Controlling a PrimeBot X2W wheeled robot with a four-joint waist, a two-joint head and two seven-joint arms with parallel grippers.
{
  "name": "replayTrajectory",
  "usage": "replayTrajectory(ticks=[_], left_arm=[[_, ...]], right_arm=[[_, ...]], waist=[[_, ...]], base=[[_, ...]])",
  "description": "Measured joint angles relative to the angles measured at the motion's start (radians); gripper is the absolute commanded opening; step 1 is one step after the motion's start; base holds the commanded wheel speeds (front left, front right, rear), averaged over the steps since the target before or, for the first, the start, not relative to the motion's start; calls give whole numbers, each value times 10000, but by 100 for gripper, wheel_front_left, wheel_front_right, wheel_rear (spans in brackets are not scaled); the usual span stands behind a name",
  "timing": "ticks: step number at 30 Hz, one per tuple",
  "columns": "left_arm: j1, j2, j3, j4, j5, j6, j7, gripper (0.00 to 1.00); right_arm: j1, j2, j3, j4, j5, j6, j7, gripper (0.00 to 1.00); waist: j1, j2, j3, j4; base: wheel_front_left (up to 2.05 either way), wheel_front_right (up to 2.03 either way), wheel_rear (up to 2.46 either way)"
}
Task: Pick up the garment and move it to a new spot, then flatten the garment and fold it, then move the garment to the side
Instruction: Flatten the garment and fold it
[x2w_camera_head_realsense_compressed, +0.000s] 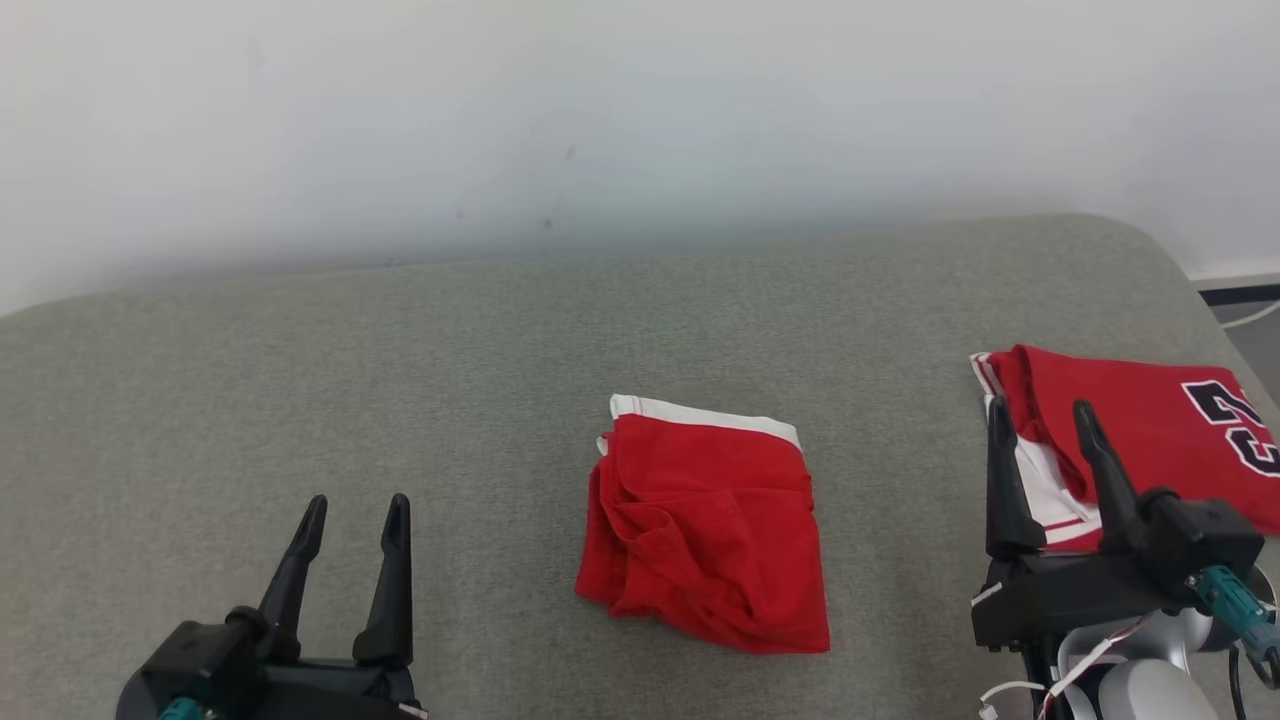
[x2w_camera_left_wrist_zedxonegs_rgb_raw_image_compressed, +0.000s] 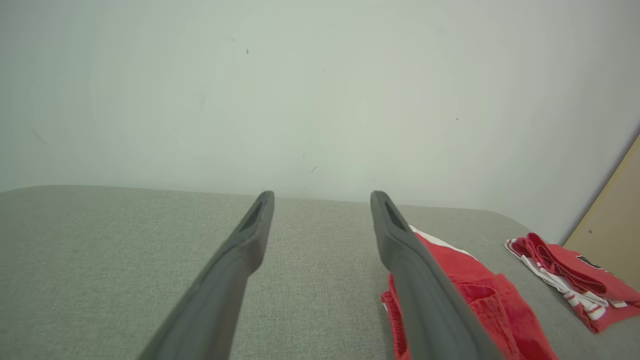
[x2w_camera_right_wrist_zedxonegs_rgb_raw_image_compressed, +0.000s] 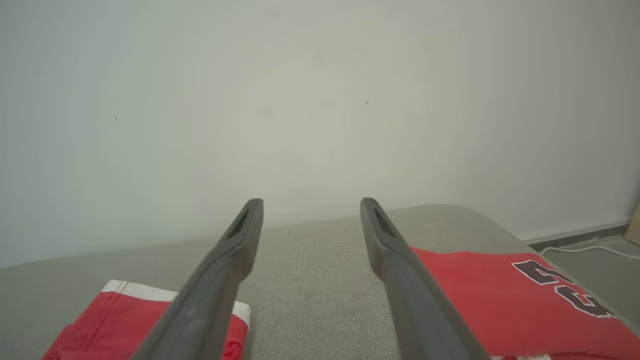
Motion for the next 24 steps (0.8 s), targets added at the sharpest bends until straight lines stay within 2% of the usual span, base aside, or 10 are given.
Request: replayTrajectory(ticks=[7, 10, 24], left_arm=[[54, -683, 848, 284, -104, 13, 224, 100], [76, -880, 1204, 554, -61, 13, 393, 100], [230, -1141, 1143, 667, 441, 13, 1037, 100]], right_arm=[[298, -17, -140, 382, 313, 27, -424, 100], [289, -17, -117, 552, 399, 176, -514, 100], [236, -94, 25, 836, 508, 548, -761, 100]], waist=[[0, 0, 102, -375], [1, 0, 92, -374], [0, 0, -15, -54]], base=[[0, 0, 0], [0, 0, 0], [0, 0, 0]])
